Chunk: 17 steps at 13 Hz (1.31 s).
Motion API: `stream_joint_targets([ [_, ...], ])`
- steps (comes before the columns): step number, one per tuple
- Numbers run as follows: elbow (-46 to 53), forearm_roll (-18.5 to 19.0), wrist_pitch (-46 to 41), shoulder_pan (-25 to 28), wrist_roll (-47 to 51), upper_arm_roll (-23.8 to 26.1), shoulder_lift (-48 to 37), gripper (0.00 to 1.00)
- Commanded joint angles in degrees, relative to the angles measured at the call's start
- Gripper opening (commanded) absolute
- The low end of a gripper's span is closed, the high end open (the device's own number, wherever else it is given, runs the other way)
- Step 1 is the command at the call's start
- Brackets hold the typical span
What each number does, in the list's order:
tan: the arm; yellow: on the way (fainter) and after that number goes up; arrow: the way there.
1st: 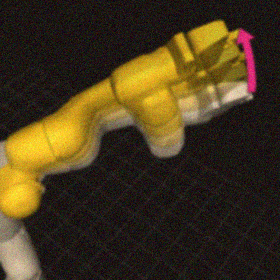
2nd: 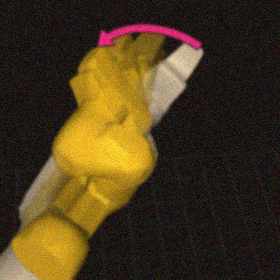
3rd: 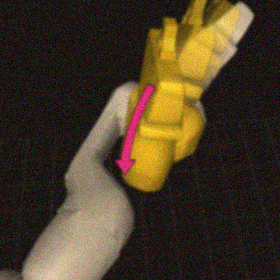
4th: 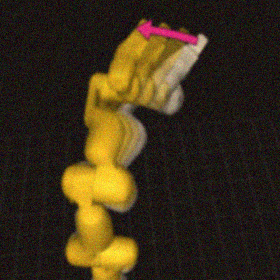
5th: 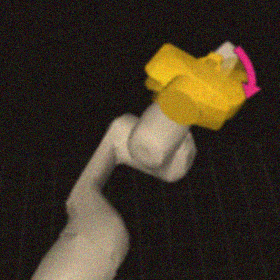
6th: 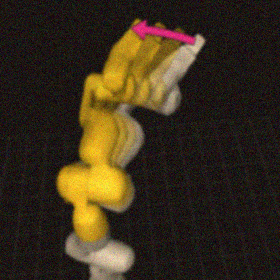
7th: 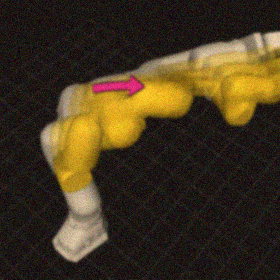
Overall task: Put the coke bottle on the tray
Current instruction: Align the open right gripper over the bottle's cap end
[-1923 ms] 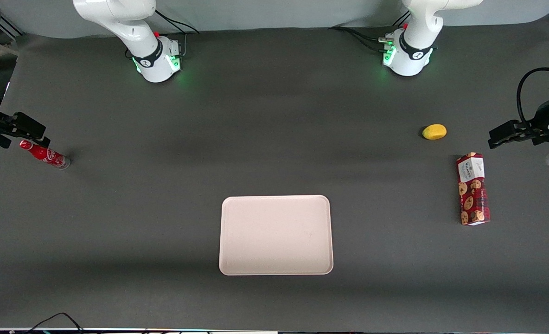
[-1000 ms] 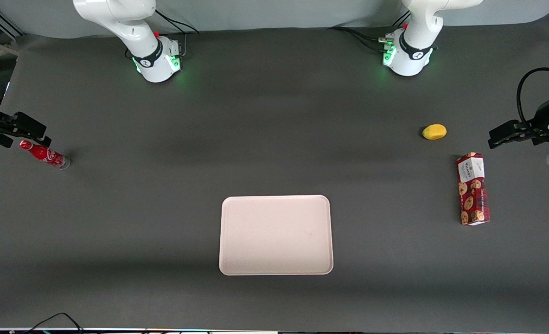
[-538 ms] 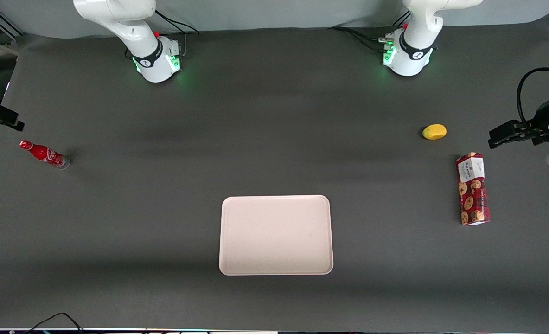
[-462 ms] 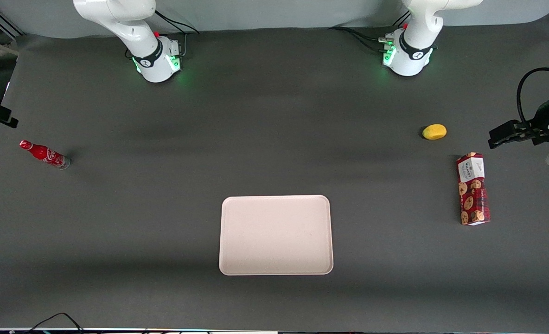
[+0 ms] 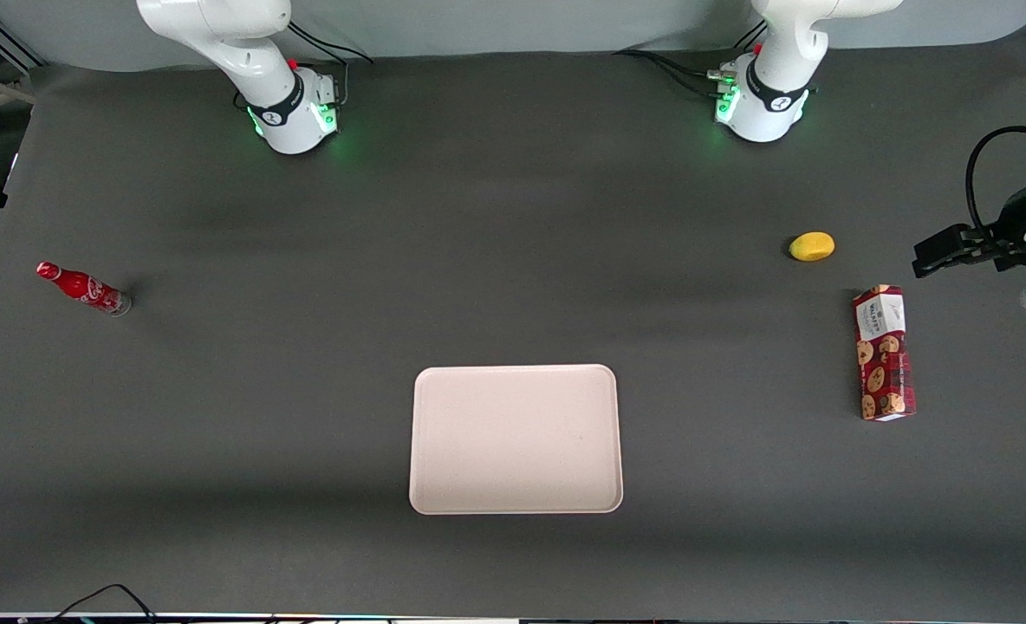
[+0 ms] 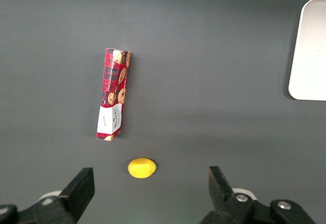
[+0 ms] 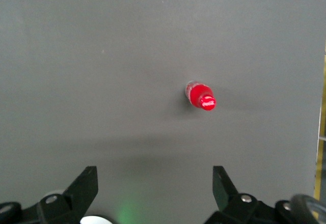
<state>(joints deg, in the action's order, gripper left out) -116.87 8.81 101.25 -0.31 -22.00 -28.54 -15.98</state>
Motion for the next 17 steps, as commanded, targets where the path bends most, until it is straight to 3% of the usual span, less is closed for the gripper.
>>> stream_joint_targets([
  [1,-8.0,1.2,7.7,0.7,-6.5,-7.1,-4.9,1.0],
  [3,-11.9,1.1,14.3,0.6,-5.9,-7.9,-4.8,1.0],
  [5,-13.3,1.1,19.5,0.7,-6.0,-11.8,-2.1,1.0],
  [13,-12.9,0.3,27.9,1.4,-6.2,-12.6,10.2,1.0],
  [17,-9.3,-4.9,28.4,2.6,-6.5,-12.1,18.2,1.0],
])
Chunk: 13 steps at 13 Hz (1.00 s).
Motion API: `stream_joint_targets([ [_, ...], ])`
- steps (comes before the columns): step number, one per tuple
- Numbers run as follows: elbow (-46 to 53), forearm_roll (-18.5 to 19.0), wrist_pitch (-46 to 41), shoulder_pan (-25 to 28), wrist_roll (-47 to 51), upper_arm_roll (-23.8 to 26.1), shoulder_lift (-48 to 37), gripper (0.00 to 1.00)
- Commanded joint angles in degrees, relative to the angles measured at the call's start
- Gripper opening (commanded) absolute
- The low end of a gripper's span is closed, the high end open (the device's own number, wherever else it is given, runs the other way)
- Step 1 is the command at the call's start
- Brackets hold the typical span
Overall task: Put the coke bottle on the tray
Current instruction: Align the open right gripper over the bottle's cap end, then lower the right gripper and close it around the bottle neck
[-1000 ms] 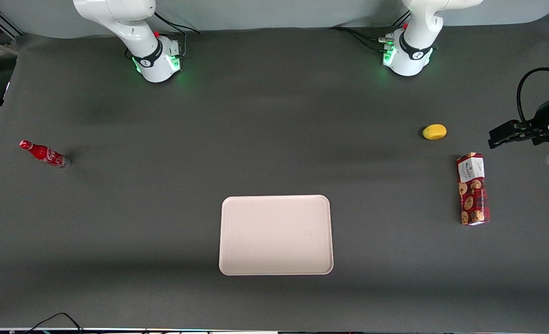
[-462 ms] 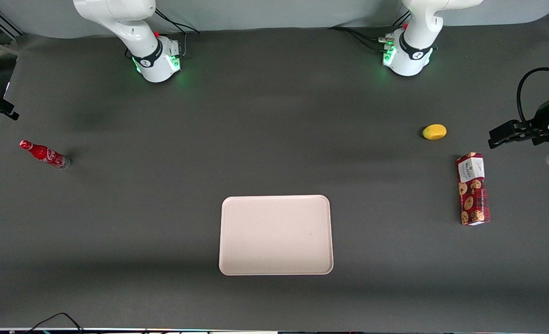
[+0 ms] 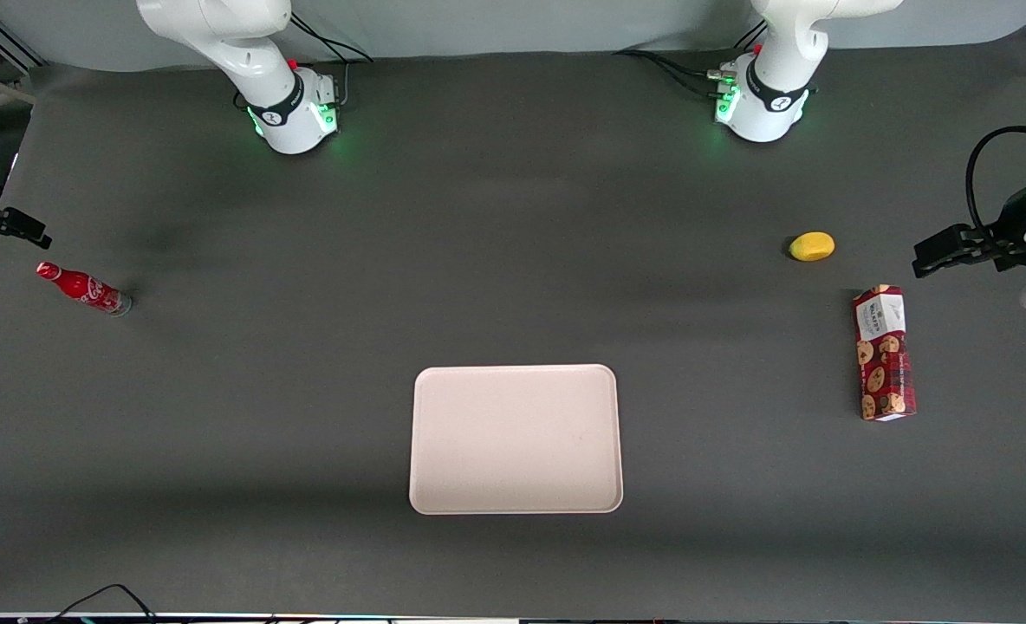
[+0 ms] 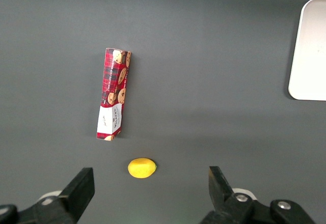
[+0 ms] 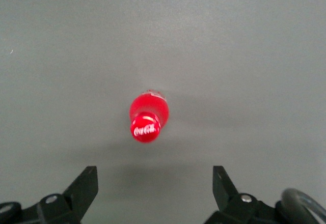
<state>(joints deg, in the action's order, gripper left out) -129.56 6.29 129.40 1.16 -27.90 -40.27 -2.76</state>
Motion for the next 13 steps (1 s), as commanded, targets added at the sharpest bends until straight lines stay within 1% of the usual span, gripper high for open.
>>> stream_joint_targets([
  [1,4.0,-2.6,0.4,1.1,-0.5,-0.3,6.0,1.0],
  [3,4.4,-5.6,0.4,1.2,-0.6,0.7,7.1,1.0],
  [6,5.4,-8.9,0.5,1.1,-0.7,1.8,9.6,1.0],
  [10,5.3,-9.0,2.7,0.8,-1.5,1.7,12.3,1.0],
  [13,5.3,-9.5,2.8,0.5,-1.4,1.7,12.5,1.0],
])
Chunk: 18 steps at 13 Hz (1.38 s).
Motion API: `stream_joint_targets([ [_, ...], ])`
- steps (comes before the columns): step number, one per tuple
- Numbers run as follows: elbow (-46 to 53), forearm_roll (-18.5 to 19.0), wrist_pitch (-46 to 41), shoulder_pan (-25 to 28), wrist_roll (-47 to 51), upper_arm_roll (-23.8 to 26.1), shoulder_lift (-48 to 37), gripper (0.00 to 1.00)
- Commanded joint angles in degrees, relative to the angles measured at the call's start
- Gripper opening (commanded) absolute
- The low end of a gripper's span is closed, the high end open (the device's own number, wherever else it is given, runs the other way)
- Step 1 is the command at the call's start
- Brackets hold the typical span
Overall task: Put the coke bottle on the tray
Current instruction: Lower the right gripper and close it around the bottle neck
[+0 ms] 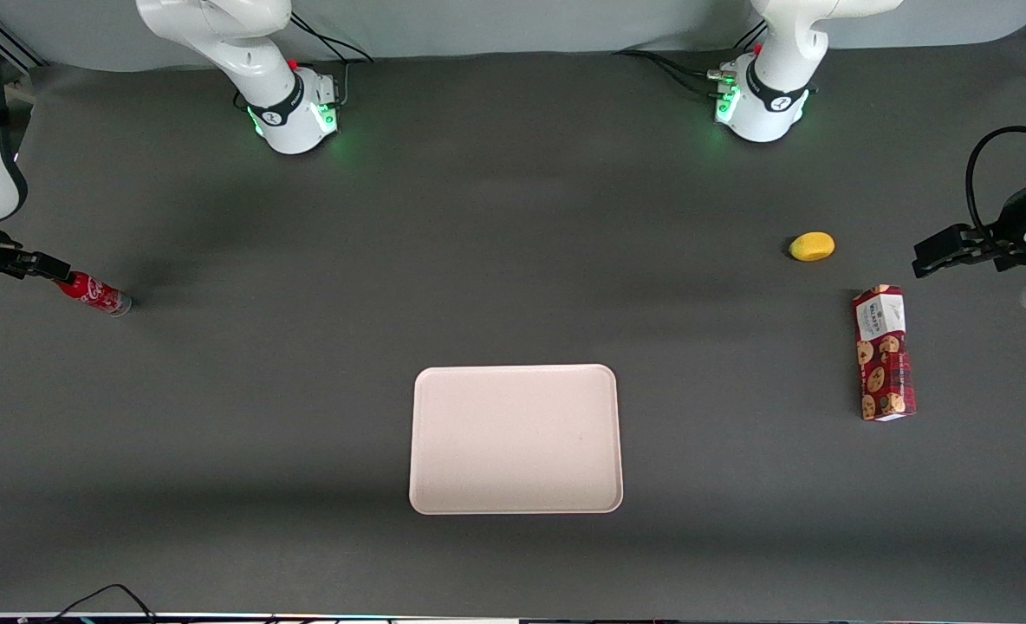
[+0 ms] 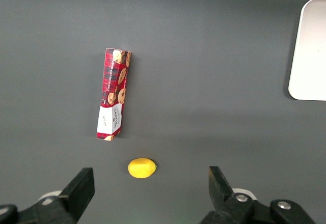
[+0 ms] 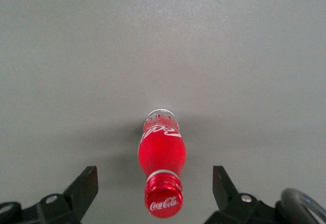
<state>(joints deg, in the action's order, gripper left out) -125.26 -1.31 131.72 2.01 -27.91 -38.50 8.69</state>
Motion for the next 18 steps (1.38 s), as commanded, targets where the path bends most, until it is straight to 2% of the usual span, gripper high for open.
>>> stream_joint_targets([
  [1,1.0,-1.9,0.5,-0.3,-1.4,0.0,1.1,1.0],
  [2,0.9,-1.9,0.5,-0.3,-1.4,-0.1,1.2,0.91],
  [3,0.9,-1.9,0.5,-0.4,-1.4,-0.1,1.2,0.76],
  [6,0.5,-2.1,0.6,-0.5,-1.4,-0.1,1.2,0.23],
  [7,0.5,-2.1,0.6,-0.5,-1.4,-0.1,1.2,0.02],
  [14,2.9,-2.1,-1.2,0.2,-0.3,0.0,0.5,0.0],
  [16,10.4,-2.1,-12.9,0.2,0.1,0.1,0.7,0.0],
  [18,13.8,-2.0,-16.9,0.2,0.2,0.0,-0.6,0.0],
])
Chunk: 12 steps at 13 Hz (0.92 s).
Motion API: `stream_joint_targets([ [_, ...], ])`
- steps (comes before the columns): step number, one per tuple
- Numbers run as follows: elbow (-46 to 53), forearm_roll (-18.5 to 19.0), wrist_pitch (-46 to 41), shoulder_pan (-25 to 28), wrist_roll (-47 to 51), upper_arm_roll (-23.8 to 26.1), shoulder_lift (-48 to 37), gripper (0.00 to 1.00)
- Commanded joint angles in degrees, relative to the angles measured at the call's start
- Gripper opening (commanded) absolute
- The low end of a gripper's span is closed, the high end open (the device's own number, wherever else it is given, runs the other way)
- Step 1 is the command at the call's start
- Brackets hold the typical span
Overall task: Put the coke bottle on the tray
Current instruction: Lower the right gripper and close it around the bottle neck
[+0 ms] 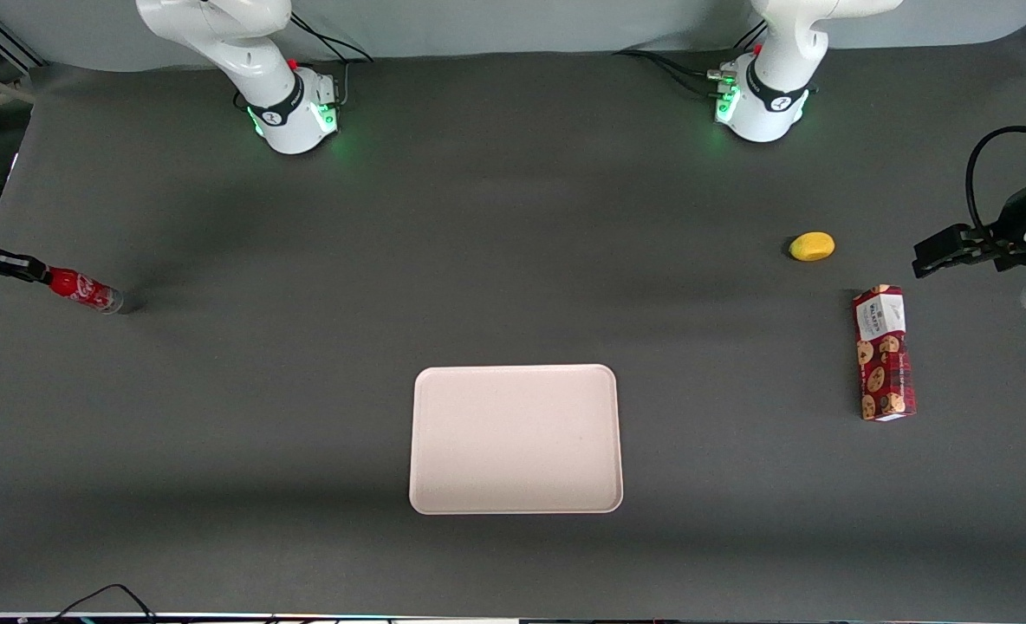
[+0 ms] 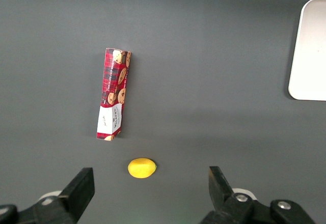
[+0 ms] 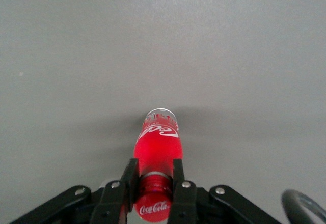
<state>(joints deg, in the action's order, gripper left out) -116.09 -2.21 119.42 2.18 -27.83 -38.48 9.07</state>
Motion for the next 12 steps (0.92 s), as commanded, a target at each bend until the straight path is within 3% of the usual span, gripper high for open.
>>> stream_joint_targets([
  [1,5.0,-1.1,-4.7,0.1,0.7,0.2,-2.3,0.0],
  [5,10.3,0.4,-10.2,0.1,5.0,2.3,-6.6,0.0],
  [7,11.3,3.6,-12.2,0.1,7.9,4.7,-8.4,0.0],
  [12,11.2,4.7,-17.2,0.0,28.6,19.5,-12.5,0.0],
])
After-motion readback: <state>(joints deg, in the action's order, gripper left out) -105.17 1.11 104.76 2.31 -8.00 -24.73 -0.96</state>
